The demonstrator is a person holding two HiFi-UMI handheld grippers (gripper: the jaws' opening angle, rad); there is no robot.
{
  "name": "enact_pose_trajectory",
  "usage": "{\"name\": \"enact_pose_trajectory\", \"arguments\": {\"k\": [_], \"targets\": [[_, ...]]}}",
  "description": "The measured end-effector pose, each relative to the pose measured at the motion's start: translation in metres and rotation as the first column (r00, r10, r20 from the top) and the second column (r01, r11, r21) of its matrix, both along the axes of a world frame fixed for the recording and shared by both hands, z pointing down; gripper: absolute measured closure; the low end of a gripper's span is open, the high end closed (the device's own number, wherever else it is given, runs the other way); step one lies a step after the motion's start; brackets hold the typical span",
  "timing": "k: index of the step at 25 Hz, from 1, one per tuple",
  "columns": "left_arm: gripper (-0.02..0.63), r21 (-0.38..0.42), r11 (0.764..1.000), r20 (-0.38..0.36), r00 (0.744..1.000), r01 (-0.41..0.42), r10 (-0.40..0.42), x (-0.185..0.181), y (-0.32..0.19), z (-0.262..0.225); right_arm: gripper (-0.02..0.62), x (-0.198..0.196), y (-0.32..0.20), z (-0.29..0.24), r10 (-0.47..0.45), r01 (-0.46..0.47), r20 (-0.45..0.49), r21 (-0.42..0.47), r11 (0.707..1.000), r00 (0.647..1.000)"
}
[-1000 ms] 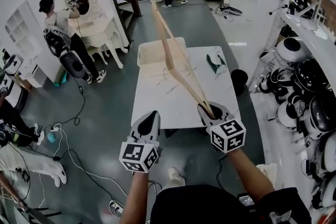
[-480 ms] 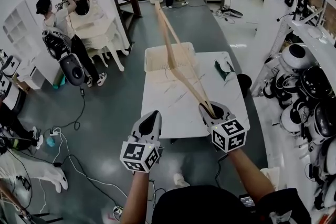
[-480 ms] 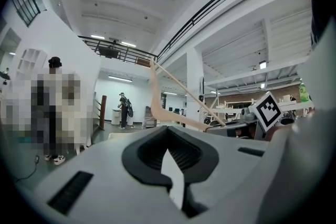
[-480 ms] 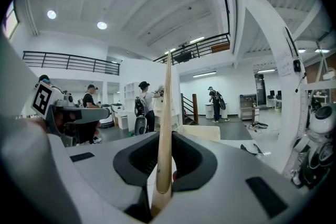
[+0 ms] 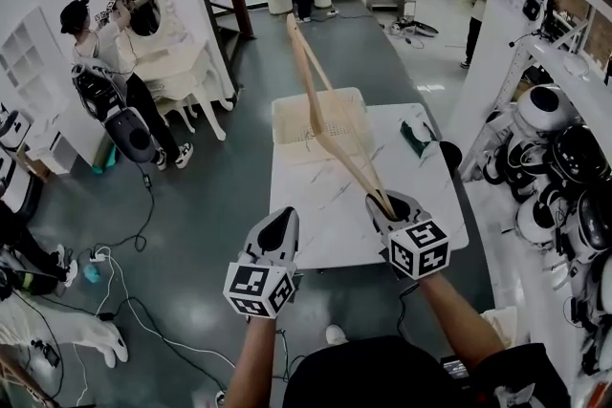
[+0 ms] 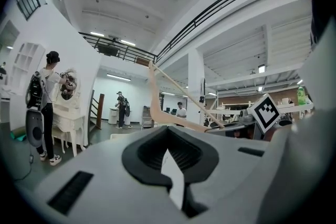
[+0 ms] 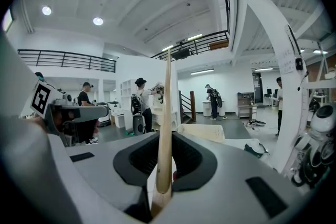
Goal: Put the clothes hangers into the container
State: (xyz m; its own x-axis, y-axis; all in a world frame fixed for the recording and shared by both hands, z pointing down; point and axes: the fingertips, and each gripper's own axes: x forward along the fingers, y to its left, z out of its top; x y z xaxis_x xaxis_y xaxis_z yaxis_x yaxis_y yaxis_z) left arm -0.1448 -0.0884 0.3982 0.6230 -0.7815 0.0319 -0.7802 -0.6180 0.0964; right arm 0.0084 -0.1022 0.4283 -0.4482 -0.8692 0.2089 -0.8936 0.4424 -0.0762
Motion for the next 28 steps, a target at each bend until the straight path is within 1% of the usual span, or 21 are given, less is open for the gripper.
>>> {"name": "enact_pose_trajectory", "arguments": {"k": [12, 23, 28], "targets": [[0.601, -0.017, 0.999, -0.026, 0.999, -0.033, 0.032, -0.019, -0.028, 0.011, 0.532, -0.017, -0.022, 0.007, 0.036, -0.036, -0.016, -0.009, 0.999, 0.999], [0.601, -0.026, 0.998, -0.046, 0.998, -0.051, 0.049, -0.015, -0.045, 0.018, 0.532, -0.011, -0.035, 0.010, 0.059, -0.059, -0.024, -0.009, 0.998, 0.998], [0.601, -0.025, 0.998, -0.039, 0.998, -0.053, 0.052, -0.008, -0.058, 0.019, 0.532, -0.006, -0.049, 0.009, 0.057, -0.057, -0.013, 0.002, 0.998, 0.998]]}}
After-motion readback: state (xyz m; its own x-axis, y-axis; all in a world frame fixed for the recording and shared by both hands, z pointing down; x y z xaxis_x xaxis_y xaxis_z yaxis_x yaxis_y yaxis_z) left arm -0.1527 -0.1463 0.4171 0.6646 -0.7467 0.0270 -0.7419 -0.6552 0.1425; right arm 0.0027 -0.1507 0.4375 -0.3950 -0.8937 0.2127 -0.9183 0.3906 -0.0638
